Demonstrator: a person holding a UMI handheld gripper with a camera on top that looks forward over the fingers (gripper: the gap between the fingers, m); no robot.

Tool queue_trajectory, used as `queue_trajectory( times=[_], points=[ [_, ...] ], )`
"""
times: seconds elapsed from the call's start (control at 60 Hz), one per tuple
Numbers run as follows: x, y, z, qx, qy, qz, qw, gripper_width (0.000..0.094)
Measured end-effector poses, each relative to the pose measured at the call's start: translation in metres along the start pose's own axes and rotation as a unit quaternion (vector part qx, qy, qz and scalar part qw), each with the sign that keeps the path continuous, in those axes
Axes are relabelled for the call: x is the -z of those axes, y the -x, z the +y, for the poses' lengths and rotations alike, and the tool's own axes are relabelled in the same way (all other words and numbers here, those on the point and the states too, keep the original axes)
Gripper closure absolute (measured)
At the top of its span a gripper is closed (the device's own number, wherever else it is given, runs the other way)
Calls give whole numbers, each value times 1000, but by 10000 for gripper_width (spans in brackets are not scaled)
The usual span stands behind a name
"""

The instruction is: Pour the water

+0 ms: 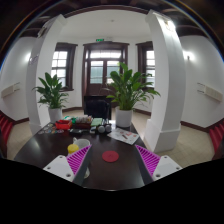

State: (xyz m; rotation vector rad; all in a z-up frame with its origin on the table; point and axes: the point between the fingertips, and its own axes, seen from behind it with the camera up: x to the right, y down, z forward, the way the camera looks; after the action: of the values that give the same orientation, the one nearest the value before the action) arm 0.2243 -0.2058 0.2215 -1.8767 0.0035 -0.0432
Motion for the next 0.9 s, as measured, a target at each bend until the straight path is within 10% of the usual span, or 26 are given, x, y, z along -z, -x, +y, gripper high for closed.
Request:
queue_trajectory(
  times=[0.433,0.9],
  points=[
    [-52,117,128,18,25,-100,995,82],
    [-145,149,130,10,7,-72,997,166]
  ],
)
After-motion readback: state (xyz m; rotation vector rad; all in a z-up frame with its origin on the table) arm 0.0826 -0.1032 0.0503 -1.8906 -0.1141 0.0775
